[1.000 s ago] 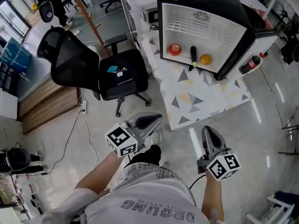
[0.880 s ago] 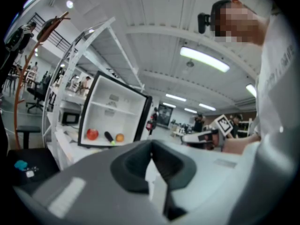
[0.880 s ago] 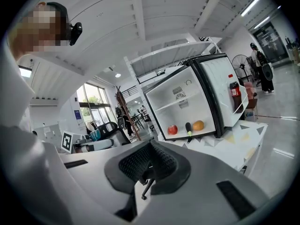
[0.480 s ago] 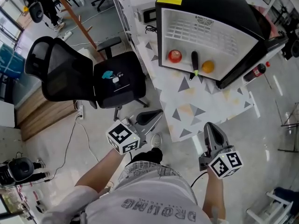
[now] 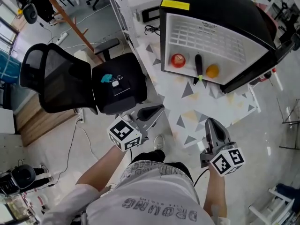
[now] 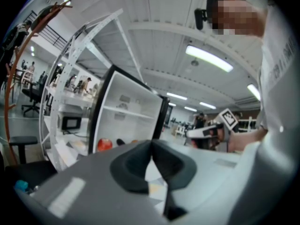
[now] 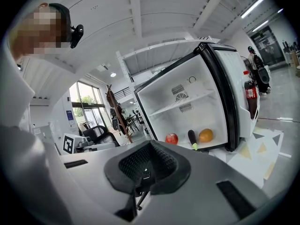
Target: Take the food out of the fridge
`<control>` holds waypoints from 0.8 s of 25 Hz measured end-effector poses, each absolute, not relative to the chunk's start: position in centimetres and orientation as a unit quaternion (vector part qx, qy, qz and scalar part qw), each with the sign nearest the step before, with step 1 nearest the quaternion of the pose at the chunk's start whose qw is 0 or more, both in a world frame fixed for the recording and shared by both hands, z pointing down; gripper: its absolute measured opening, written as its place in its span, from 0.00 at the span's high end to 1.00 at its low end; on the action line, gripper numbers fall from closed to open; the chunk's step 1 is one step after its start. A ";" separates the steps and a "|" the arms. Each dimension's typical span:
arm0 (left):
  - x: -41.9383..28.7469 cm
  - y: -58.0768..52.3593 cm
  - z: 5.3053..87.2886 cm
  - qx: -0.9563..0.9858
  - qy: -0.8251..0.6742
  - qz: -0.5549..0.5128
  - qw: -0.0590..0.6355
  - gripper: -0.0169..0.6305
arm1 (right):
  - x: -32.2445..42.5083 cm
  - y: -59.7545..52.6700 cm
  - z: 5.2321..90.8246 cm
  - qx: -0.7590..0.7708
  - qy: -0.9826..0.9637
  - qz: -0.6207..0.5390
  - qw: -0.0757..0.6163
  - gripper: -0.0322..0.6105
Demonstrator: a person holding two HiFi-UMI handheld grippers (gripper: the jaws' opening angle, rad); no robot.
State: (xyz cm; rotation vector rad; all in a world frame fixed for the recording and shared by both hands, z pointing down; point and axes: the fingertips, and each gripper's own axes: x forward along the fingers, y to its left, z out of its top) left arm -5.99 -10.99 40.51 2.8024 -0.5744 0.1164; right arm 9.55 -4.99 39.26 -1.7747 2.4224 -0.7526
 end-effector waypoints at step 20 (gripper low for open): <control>-2.9 -17.3 41.6 0.960 -0.246 0.051 0.125 0.96 | 11.4 -10.4 39.7 -0.551 0.796 -0.249 0.024 0.97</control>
